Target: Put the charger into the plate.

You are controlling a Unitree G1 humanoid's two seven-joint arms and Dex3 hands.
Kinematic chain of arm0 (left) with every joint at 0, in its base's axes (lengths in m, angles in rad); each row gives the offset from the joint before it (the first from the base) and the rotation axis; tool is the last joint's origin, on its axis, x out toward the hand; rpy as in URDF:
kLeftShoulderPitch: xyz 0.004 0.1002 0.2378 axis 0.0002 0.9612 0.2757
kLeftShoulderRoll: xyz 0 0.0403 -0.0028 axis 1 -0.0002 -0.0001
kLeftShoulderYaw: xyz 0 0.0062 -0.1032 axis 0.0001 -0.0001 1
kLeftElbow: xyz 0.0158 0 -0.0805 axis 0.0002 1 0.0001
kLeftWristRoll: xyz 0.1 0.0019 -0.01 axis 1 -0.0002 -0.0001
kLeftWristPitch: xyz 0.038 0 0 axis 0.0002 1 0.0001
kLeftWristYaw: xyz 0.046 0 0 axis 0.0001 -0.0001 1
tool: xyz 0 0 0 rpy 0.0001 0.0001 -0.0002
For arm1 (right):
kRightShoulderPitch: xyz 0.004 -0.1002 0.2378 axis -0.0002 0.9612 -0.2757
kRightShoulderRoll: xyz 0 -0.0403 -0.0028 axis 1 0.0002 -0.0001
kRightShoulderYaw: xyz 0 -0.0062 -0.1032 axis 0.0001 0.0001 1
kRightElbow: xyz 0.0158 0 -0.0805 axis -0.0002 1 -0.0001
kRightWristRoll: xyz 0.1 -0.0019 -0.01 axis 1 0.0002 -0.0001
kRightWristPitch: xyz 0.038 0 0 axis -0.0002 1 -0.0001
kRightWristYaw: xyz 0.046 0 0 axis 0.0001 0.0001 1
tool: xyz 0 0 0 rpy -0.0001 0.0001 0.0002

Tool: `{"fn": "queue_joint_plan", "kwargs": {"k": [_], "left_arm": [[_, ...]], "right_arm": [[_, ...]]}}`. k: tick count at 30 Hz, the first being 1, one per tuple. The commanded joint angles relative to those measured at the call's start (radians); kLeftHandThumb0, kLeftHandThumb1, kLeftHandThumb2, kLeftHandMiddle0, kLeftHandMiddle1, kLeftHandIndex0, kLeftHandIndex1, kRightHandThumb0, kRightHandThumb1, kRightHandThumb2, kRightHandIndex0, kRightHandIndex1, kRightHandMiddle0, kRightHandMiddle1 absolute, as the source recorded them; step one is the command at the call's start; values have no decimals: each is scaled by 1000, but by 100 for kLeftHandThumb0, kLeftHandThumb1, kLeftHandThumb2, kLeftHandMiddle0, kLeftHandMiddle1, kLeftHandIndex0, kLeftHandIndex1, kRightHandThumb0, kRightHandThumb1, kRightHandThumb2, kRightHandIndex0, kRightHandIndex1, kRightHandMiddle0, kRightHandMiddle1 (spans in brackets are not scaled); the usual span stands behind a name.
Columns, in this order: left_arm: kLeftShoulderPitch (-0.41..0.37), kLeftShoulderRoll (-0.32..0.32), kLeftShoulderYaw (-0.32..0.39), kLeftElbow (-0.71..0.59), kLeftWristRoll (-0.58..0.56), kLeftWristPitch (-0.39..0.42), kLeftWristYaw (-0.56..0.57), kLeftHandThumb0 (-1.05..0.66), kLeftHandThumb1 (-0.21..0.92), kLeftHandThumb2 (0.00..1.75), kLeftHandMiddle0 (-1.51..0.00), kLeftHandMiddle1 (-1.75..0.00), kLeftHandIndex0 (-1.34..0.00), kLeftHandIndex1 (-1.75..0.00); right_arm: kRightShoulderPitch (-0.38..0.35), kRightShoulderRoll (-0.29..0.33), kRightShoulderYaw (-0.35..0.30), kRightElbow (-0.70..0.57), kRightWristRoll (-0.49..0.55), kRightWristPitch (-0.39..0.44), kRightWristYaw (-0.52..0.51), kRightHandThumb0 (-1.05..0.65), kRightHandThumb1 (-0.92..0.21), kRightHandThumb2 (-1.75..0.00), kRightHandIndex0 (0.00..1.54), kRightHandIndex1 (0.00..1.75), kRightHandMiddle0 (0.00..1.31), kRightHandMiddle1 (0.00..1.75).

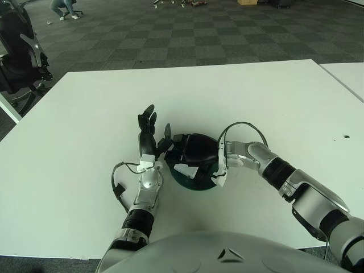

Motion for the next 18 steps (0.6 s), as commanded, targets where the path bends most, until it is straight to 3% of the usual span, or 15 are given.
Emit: {"fn": "queue_joint_plan", "kwargs": {"k": [1,4,7,12,13,15,18], "left_arm": [[73,-51,32,276,-44,40,-31,-72,92,67,-31,-39,0,-85],[37,-79,91,292,-181,64,-124,-66,92,67,-30,-52,0,-101],[20,-113,150,310,-304,50,-203,-58,92,65,-29,-68,-5,-120],[80,-147,214,384,-384,-90,-311,-54,92,61,-29,-77,-12,-134],[98,-156,215,388,-379,-122,-313,-54,92,61,-29,-77,-12,-135],[131,-177,200,390,-315,-200,-239,-55,92,60,-29,-79,-12,-137],[135,-178,193,395,-261,-236,-178,-55,92,58,-30,-84,-13,-141]], "right_arm": [[1,-4,-17,-6,12,-12,-4,-39,-67,-87,91,175,35,175],[15,-30,-1,-81,-80,20,-50,-38,-76,-74,68,173,30,175],[1,-49,11,-108,-155,42,-102,-68,-88,-83,50,164,22,169],[-22,-78,13,-123,-223,49,-183,-91,-91,-97,40,149,16,154],[-26,-84,12,-129,-229,49,-182,-94,-92,-99,36,139,13,144],[-32,-102,7,-152,-241,50,-167,-100,-92,-104,30,102,5,112],[-30,-117,4,-171,-258,56,-162,-103,-92,-109,29,50,2,77]]}}
